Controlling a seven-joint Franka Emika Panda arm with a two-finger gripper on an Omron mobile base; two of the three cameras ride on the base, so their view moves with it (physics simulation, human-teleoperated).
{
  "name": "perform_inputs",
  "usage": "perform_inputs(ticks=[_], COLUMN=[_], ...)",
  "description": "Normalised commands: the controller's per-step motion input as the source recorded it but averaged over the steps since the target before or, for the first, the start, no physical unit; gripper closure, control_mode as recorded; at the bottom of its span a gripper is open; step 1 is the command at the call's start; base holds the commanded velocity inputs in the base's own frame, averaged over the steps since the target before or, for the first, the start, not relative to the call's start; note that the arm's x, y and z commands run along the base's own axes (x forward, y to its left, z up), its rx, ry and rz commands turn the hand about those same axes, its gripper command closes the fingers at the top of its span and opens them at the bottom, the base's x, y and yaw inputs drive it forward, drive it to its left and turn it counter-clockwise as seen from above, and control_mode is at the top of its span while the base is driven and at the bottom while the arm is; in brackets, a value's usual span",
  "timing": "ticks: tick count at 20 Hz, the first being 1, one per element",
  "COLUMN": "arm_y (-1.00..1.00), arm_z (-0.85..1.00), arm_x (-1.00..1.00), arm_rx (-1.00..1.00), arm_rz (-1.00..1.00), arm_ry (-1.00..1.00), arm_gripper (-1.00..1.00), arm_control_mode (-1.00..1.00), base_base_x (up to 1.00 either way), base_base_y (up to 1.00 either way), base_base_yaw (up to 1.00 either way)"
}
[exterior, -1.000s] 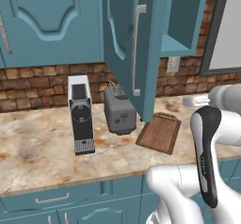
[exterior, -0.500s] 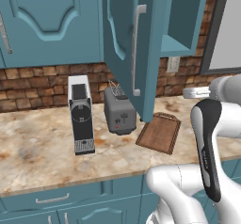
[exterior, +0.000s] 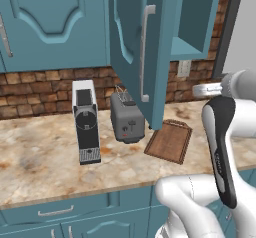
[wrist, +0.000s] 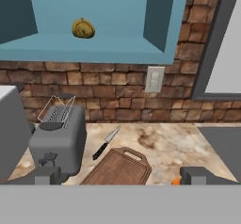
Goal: Pick the bread, place it on the cutting board, pick the jam, place it on the counter, and close the cabinet.
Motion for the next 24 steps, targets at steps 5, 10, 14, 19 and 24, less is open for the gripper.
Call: perform_inputs(ticks=[5,10,14,19,24], arm_y=[0.26,0.22,0.15,0.16,0.15], arm_z=[0.21,0.17,0.07,0.04,0.07], arm_x=[0.00,-0.02,0.00,0.00,0.00], arm_rx=[-0.01,-0.01,-0.01,0.00,0.00], arm_rz=[0.00,0.00,0.00,0.01,0.01], arm_ry=[0.00,0.00,0.00,0.00,0.00], arm_gripper=[-1.00,-1.00,-1.00,-1.00,-1.00], arm_control_mode=[-1.00,-1.00,-1.00,-1.00,-1.00], base_base_x=[0.00,0.00,0.00,0.00,0.00], base_base_y=[0.00,0.00,0.00,0.00,0.00], base_base_yaw=[0.00,0.00,0.00,0.00,0.00])
